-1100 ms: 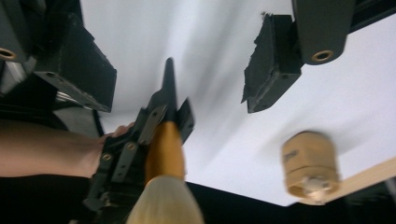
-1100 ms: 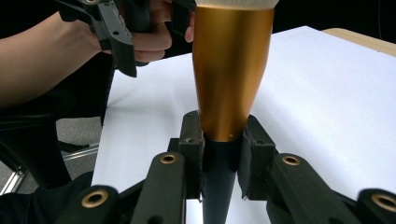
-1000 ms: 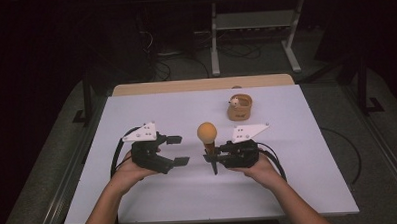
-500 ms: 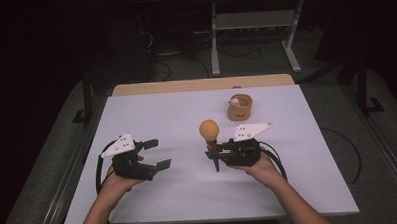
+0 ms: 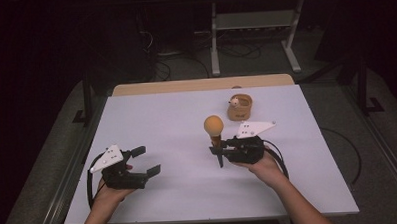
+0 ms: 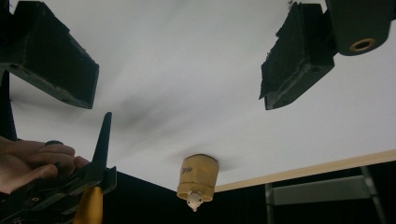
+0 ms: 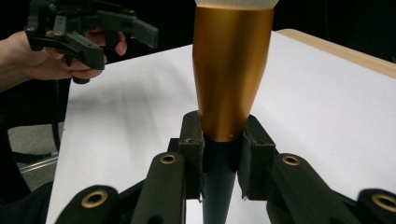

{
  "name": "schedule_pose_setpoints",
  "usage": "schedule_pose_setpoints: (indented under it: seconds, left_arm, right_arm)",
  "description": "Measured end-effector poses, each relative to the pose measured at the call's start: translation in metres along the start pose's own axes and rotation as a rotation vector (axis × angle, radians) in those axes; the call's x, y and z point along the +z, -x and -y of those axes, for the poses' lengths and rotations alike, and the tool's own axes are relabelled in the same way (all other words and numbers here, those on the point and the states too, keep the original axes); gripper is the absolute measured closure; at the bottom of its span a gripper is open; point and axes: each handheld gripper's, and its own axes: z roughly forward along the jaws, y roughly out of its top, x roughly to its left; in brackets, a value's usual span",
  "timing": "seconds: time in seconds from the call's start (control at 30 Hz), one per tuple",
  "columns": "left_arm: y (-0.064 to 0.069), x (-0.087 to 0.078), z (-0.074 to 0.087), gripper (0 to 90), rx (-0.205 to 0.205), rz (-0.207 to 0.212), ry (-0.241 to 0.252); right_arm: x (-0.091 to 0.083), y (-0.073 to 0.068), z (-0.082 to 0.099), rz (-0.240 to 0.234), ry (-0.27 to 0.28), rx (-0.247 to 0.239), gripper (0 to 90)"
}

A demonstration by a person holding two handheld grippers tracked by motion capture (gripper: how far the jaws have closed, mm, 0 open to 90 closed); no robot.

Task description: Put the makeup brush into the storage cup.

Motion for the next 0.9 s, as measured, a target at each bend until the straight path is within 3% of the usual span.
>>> schedule_pose_setpoints:
  seconds: [0.13,0.67,0.9]
  left_arm:
    - [0.001,-0.004,0.005,10.7,-0.001,-0.009,0.003]
    - [-0.003,-0.003,0.01,10.9,-0.031,0.011,-0.003]
    - [0.001,0.0,0.011,11.0,-0.015,0.015,-0.005]
  right_arm:
    - [-0.002,0.001,0.0,0.009,0.003,0.01,72.9]
    - [-0.023,0.018,-0.008,0.147,0.043,0.049,72.9]
    - [-0.033,0.027,-0.009,0.212,0.035,0.066,72.9]
